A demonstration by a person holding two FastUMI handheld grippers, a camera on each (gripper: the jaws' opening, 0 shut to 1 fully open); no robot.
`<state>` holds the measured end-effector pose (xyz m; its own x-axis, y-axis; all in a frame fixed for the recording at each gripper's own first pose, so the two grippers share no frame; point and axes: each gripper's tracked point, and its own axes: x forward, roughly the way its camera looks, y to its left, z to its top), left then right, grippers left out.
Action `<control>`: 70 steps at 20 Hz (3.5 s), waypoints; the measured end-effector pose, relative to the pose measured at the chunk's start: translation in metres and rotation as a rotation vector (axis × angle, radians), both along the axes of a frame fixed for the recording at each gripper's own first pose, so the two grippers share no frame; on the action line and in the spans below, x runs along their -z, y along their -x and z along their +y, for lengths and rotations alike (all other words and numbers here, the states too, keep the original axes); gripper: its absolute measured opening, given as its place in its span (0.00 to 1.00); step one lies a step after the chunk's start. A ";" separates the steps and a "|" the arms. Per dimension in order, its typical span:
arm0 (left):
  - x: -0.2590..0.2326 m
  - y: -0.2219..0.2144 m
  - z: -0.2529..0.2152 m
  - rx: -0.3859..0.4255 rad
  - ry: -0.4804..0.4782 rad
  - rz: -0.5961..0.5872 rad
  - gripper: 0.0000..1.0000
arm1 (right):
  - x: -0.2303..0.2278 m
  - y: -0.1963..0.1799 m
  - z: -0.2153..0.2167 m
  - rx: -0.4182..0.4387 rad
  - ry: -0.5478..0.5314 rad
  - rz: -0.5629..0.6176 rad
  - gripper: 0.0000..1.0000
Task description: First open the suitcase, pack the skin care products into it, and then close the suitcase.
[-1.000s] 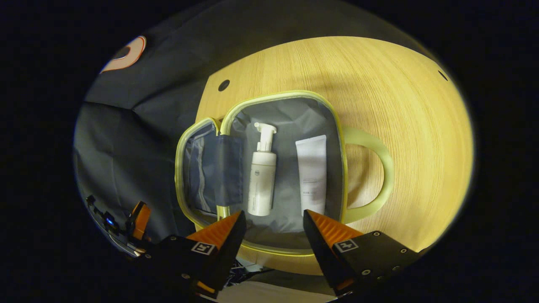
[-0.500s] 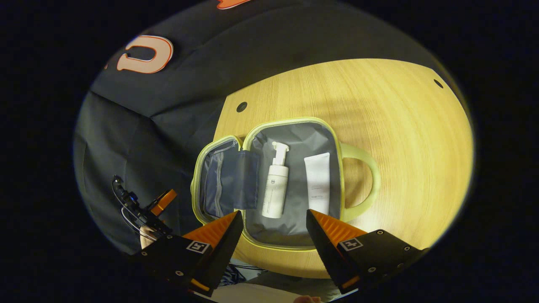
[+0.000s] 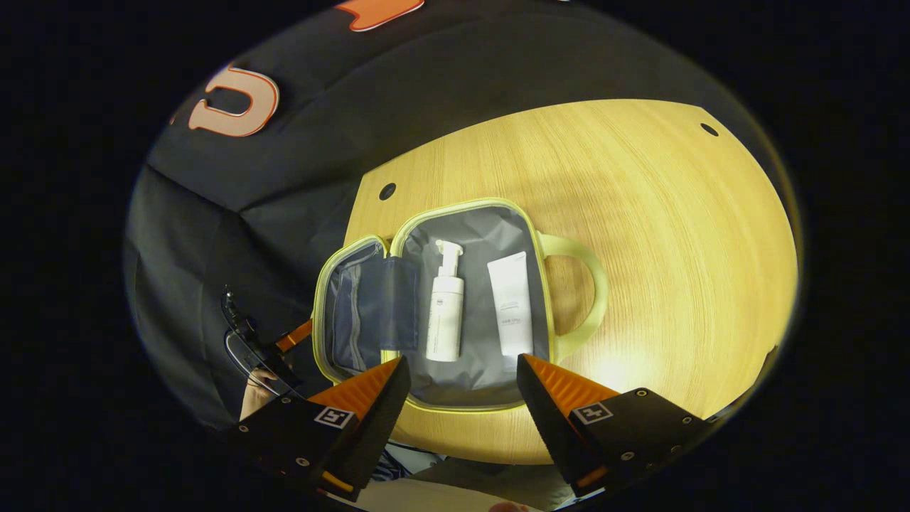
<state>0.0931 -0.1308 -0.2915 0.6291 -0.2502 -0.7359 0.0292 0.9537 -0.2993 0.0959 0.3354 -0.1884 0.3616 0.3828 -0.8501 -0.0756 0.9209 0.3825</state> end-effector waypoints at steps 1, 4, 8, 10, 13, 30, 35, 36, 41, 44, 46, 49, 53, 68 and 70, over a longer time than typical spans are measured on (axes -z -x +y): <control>0.001 -0.001 -0.005 0.000 0.009 0.003 0.84 | 0.001 0.000 -0.001 0.005 0.001 -0.001 0.96; -0.004 -0.002 -0.007 -0.008 0.010 -0.002 0.19 | 0.003 0.000 -0.005 0.017 -0.003 -0.006 0.96; -0.019 -0.001 -0.007 -0.011 0.045 -0.016 0.19 | 0.006 0.003 -0.013 0.048 -0.018 0.000 0.96; -0.022 0.003 -0.010 -0.013 0.062 -0.021 0.15 | 0.005 0.005 -0.018 0.055 -0.021 -0.002 0.96; -0.029 0.001 -0.014 -0.027 0.069 -0.011 0.12 | 0.001 0.004 -0.027 0.070 -0.024 -0.017 0.96; -0.276 0.010 -0.140 0.036 0.056 -0.258 0.09 | -0.031 -0.030 -0.097 0.086 -0.151 -0.081 0.96; -0.322 0.002 -0.239 0.108 0.049 -0.308 0.08 | -0.048 -0.038 -0.170 0.113 -0.153 -0.130 0.95; -0.326 0.002 -0.259 0.122 0.043 -0.310 0.09 | -0.051 -0.038 -0.183 0.127 -0.159 -0.134 0.96; -0.329 -0.002 -0.352 0.181 0.029 -0.293 0.09 | -0.059 -0.030 -0.259 0.181 -0.159 -0.141 0.95; -0.315 0.005 -0.406 0.231 0.018 -0.270 0.09 | -0.065 -0.025 -0.290 0.198 -0.168 -0.144 0.95; -0.292 0.006 -0.447 0.264 0.018 -0.242 0.09 | -0.065 -0.022 -0.308 0.206 -0.168 -0.149 0.95; -0.246 0.011 -0.517 0.310 0.023 -0.180 0.09 | -0.061 -0.012 -0.331 0.212 -0.159 -0.142 0.95; -0.148 0.020 -0.581 0.342 -0.052 -0.079 0.09 | -0.052 -0.001 -0.355 0.234 -0.157 -0.127 0.95; -0.088 0.030 -0.597 0.244 -0.275 -0.080 0.12 | -0.021 0.008 -0.376 0.169 -0.072 -0.115 0.95; -0.085 0.032 -0.597 0.260 -0.308 -0.075 0.16 | -0.020 0.004 -0.371 0.166 -0.057 -0.122 0.95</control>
<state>0.0612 -0.7282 -0.2060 0.6291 -0.1830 -0.7555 0.2921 0.9563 0.0116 0.0914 -0.0354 -0.1681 0.5228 0.3555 -0.7748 0.0265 0.9017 0.4316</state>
